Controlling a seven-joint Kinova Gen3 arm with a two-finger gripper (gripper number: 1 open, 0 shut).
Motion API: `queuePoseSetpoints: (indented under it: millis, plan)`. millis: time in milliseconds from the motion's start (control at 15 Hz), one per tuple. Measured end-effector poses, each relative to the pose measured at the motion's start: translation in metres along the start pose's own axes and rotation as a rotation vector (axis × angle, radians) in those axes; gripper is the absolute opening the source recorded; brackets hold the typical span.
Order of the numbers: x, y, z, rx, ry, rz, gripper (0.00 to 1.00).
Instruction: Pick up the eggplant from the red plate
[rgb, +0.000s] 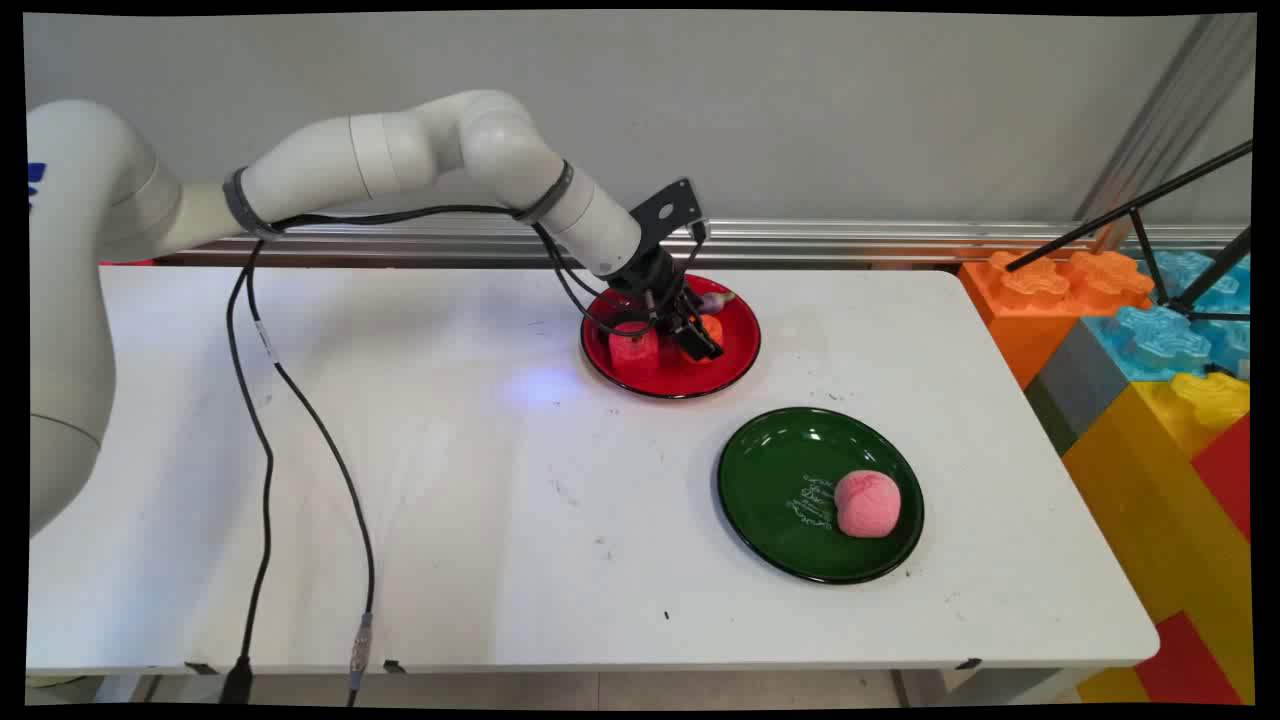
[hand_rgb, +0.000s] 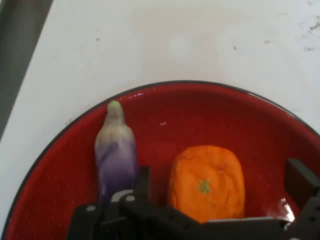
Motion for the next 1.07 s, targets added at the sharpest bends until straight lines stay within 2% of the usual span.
queuePoseSetpoints:
  millis: [400, 733, 1067]
  plan:
    - [0.016, 0.003, -0.018, 0.008, 0.014, -0.056, 1.00]
    - [0.031, 0.001, -0.047, 0.037, 0.021, -0.111, 1.00]
    - [0.034, -0.010, -0.078, 0.074, 0.014, -0.163, 1.00]
